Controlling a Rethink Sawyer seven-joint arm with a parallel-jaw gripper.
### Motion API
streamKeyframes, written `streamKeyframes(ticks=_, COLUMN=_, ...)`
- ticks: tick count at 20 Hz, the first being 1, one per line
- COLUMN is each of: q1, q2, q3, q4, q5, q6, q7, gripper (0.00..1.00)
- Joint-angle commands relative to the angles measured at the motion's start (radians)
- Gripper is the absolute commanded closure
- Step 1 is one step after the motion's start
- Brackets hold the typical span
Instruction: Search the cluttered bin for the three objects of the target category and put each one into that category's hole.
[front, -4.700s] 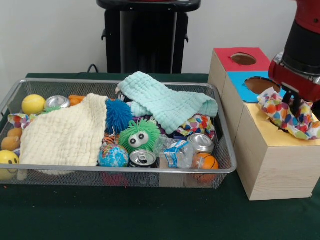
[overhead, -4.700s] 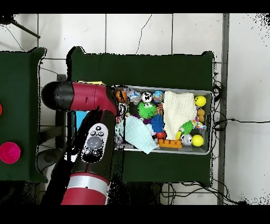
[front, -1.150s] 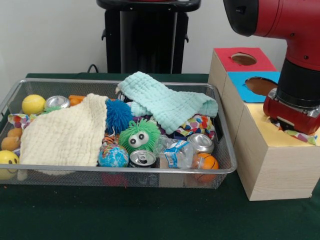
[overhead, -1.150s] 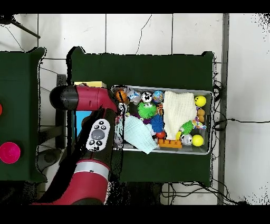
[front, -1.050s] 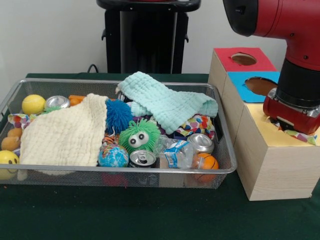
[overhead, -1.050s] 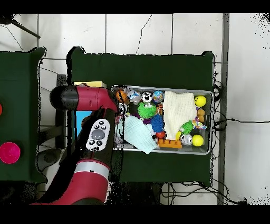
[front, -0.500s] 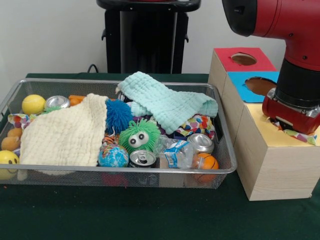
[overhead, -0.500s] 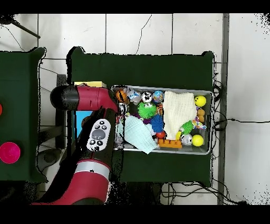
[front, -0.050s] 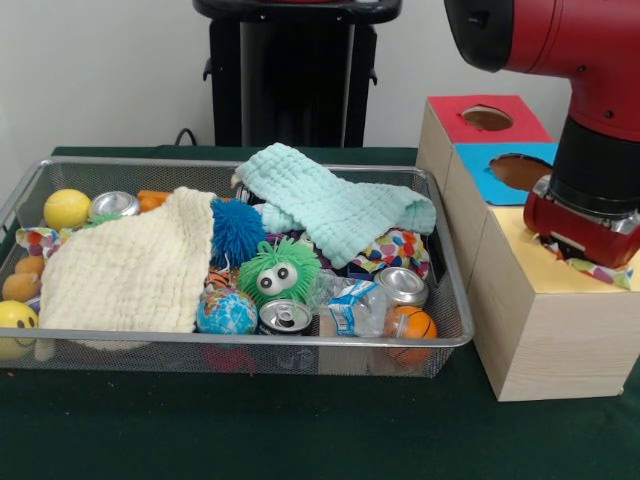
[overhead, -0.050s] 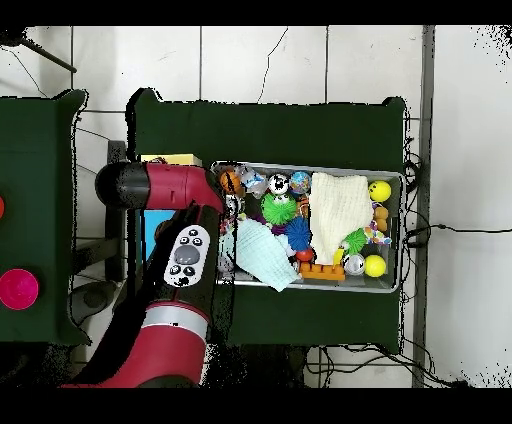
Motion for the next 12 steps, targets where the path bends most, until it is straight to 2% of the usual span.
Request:
streamKeyframes(ticks=1, q1=-0.072, q2=-0.014, q3=0.061, q4=0.148, q5=-0.046, q6=0.185, q7=0.005, gripper=1.00)
streamKeyframes(ticks=6, q1=-0.063, q2=-0.102, q3=0.039, q4=0.149, q5=-0.051, q6=0.251, q7=0.006, gripper=1.00)
streamKeyframes(ticks=8, q1=-0.038, q2=-0.148, q3=0.000, q4=0.150, q5=-0.075, q6=0.272, q7=0.008, gripper=1.00)
streamKeyframes(ticks=12, q1=-0.045, q2=-0.236, q3=-0.003, q4=0.158, q5=-0.084, q6=0.380, q7=-0.011, gripper=1.00)
